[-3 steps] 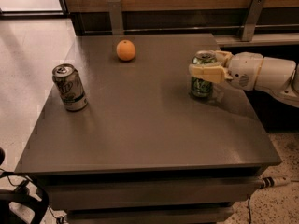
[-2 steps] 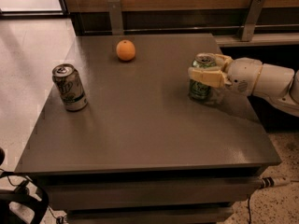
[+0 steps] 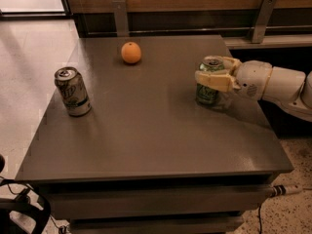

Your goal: Place green can upright

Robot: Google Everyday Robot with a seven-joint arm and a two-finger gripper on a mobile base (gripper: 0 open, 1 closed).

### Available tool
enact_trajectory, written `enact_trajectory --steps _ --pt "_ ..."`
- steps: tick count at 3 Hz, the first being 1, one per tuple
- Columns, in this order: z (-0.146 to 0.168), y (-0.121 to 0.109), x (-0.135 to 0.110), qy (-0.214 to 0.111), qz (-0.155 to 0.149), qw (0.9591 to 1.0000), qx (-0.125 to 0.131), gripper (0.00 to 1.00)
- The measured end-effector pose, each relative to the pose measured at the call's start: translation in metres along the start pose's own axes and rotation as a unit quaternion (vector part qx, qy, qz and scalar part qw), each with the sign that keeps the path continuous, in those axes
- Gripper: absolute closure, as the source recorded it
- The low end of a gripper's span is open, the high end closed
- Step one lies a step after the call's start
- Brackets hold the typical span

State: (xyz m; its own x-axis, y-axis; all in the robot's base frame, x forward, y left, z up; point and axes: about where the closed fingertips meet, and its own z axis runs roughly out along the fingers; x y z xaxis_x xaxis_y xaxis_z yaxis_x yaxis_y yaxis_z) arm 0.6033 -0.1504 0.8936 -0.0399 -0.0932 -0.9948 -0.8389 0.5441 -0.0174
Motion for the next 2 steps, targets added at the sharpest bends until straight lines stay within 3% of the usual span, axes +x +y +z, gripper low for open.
enact_trajectory --steps 2 --pt "0.0002 0.0002 -0.0005 0.000 0.000 1.0000 0.000 0.12"
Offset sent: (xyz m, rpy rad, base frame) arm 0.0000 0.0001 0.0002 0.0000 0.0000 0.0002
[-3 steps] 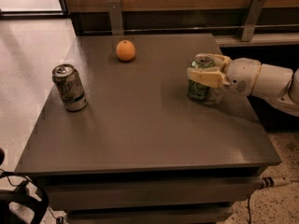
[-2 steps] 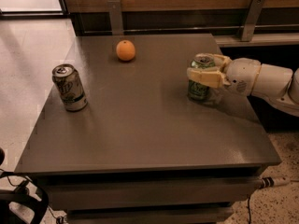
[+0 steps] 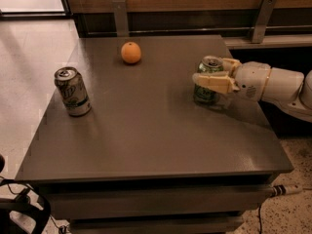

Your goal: Place green can upright

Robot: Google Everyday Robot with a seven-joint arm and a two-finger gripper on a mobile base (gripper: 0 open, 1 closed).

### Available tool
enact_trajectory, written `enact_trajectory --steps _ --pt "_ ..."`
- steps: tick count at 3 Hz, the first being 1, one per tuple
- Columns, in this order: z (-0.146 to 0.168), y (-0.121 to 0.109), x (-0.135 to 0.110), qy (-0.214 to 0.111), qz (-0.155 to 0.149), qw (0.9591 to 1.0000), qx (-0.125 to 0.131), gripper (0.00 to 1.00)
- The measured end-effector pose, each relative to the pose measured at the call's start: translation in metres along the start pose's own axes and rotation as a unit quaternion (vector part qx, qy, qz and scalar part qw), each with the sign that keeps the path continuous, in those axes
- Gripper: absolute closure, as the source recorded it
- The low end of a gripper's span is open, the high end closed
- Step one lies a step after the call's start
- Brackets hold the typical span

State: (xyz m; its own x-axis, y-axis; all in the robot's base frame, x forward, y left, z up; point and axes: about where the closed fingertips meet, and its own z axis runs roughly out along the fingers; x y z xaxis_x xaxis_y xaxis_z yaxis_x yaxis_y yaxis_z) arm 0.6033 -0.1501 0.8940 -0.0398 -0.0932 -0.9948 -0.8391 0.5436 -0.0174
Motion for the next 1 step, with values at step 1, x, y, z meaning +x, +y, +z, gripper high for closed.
enact_trajectory --steps 1 --pt "0.0021 0.0014 -0.0005 0.000 0.000 1.0000 -0.002 0.00"
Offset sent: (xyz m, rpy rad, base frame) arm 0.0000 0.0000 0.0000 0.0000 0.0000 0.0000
